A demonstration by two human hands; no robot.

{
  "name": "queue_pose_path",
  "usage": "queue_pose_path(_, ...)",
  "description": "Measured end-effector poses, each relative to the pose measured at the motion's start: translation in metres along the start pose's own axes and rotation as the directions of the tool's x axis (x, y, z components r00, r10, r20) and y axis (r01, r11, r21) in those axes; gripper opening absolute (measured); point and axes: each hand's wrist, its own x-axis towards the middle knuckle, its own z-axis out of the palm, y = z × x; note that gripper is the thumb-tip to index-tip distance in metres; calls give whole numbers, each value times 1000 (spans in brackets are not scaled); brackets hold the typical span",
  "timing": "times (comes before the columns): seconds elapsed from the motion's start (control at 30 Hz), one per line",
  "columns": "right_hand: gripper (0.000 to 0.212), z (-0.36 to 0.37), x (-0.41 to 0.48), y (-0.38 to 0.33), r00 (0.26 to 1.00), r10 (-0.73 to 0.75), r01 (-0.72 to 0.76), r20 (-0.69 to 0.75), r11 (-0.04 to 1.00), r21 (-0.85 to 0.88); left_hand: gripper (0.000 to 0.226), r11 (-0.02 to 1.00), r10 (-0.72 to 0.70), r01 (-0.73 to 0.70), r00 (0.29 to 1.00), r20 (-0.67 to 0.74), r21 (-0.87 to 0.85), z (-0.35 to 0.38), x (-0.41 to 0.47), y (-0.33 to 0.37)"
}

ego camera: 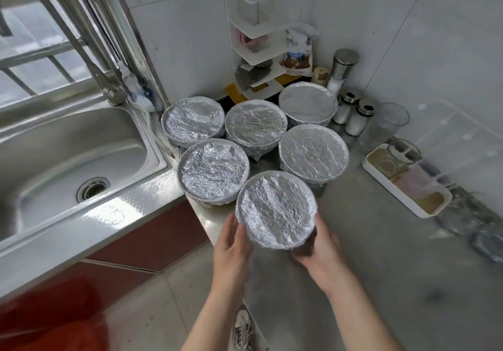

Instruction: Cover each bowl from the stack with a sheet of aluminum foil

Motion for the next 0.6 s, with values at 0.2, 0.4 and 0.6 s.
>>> queue_pose_path(0.2, 38, 10, 2, 11, 999, -33, 35, -15, 989, 143, 25, 996, 90, -90, 996, 1, 27, 18, -6, -4)
queue_pose_path(0.4, 25, 14, 11, 9, 1000, -2, 7, -24, 985, 171, 26, 999, 36, -35, 996, -86, 6, 34, -3, -5)
queue_pose_path(0.6, 29, 10, 19, 8, 998, 57, -49, -40, 982, 180, 29, 1000, 19, -18, 993, -116, 14, 33, 0, -7)
